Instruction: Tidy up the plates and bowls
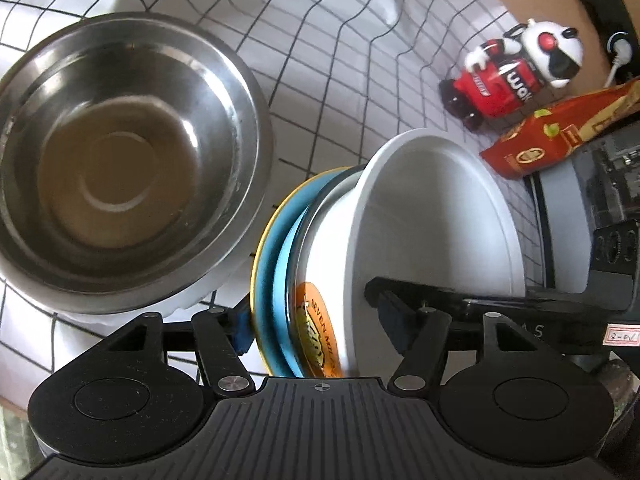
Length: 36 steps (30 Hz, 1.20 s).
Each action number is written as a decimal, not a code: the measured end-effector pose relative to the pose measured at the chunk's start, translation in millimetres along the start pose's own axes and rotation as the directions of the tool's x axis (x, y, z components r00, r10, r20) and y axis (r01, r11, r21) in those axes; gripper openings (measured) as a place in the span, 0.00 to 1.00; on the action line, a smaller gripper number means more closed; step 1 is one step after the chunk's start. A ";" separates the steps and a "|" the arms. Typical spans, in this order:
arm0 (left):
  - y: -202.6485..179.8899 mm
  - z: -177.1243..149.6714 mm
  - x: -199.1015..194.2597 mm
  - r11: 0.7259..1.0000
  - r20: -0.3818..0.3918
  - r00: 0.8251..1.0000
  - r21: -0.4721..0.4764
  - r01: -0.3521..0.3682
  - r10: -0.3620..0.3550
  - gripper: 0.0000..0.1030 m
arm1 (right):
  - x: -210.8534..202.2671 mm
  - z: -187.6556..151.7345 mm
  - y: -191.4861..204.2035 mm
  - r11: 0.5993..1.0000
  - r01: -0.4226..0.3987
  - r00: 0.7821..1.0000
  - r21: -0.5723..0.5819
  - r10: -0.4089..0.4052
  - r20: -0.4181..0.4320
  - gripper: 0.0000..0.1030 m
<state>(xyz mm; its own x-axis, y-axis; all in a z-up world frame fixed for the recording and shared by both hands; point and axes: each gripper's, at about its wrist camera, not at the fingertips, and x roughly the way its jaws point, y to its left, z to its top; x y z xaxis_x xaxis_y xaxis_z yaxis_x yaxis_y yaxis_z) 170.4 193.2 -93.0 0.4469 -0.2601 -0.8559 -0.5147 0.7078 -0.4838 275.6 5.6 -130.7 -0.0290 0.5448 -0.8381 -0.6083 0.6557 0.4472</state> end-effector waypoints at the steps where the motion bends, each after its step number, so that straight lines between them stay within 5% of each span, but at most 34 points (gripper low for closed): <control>1: 2.8 -0.5 -0.7 1.000 0.004 1.000 -0.008 0.012 -0.012 0.63 | 0.0 -0.4 0.3 1.000 0.001 1.000 -0.006 -0.001 -0.004 0.53; 36: -4.9 0.4 7.4 0.998 -0.117 0.992 0.043 -0.035 0.039 0.61 | -2.0 -11.1 4.2 0.998 0.016 0.997 0.068 -0.011 -0.077 0.57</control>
<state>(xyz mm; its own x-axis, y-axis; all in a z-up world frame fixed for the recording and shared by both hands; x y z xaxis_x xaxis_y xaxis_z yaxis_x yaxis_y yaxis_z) 176.4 188.0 -96.9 0.3378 -0.3069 -0.8898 -0.4979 0.7440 -0.4457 264.2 1.4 -130.6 -0.0831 0.4956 -0.8646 -0.5530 0.6988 0.4537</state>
